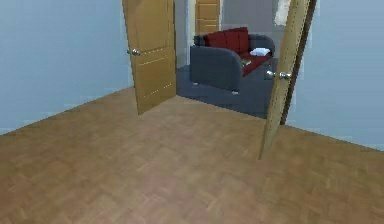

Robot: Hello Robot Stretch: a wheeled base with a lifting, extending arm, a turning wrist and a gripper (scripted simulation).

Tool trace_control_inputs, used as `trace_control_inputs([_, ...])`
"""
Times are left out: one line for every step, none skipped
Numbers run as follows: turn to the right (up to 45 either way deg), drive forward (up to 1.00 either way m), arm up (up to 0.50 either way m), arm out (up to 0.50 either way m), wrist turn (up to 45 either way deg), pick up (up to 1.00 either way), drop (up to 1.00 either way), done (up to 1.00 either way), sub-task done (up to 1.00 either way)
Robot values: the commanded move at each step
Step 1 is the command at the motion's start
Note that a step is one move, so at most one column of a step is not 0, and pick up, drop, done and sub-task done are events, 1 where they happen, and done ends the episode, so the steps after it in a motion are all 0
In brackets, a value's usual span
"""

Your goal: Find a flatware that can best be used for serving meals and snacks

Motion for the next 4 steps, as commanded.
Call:
trace_control_inputs([0.0,1.00,0.00,0.00,0.0,0.00,0.00,0.00,0.00])
trace_control_inputs([0.0,0.85,0.00,0.00,0.0,0.00,0.00,0.00,0.00])
trace_control_inputs([30.0,0.00,0.00,0.00,0.0,0.00,0.00,0.00,0.00])
trace_control_inputs([3.0,0.00,0.00,0.00,0.0,0.00,0.00,0.00,0.00])
